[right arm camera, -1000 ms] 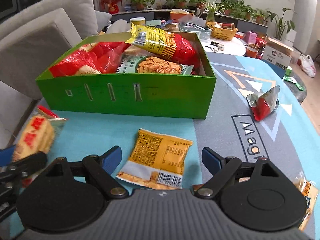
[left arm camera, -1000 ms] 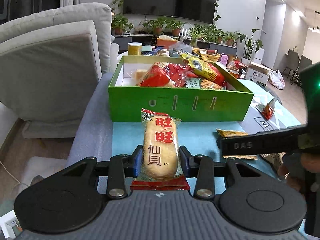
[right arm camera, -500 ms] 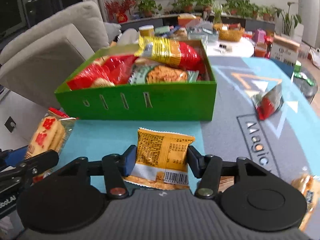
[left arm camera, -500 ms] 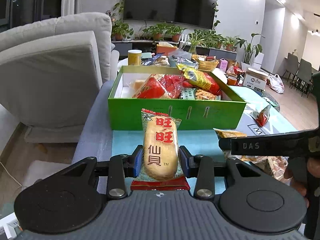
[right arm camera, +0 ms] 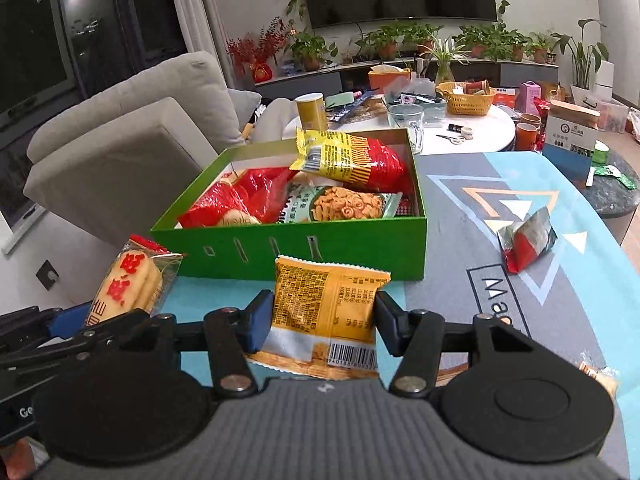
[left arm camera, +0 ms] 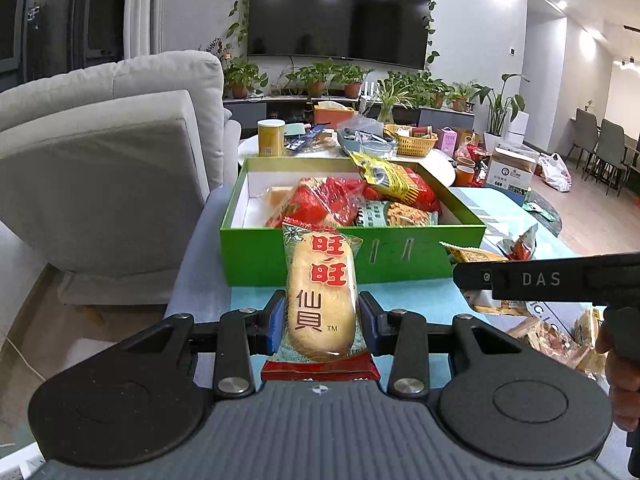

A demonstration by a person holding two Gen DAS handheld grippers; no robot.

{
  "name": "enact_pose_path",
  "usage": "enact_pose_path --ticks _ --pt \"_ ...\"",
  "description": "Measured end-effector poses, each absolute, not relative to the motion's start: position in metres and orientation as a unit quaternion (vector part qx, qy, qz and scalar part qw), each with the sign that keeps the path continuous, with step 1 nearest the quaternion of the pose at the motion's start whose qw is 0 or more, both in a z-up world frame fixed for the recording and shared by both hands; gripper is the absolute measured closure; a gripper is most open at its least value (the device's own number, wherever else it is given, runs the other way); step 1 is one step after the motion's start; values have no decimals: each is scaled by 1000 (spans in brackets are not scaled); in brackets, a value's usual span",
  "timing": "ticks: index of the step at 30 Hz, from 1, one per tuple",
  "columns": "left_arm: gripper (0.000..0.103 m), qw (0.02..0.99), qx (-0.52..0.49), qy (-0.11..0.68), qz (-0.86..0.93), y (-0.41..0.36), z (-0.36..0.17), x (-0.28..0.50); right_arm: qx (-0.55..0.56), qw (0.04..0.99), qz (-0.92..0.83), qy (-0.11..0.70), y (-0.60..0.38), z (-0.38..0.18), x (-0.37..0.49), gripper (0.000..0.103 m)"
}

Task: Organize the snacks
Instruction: 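Carry both packets into the green box and open both grippers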

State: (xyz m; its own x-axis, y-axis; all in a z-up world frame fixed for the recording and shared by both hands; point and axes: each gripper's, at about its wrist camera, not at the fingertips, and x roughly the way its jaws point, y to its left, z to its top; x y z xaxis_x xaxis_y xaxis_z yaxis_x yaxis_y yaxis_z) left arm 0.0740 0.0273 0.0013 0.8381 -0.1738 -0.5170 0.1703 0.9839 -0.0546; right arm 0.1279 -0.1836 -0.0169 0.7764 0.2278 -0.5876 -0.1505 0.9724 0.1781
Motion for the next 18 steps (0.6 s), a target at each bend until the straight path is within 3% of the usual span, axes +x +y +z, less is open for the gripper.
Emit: enact_pose_path --ticks 18 --pt "68 965 -25 249 -78 35 29 138 58 951 123 278 -174 20 173 56"
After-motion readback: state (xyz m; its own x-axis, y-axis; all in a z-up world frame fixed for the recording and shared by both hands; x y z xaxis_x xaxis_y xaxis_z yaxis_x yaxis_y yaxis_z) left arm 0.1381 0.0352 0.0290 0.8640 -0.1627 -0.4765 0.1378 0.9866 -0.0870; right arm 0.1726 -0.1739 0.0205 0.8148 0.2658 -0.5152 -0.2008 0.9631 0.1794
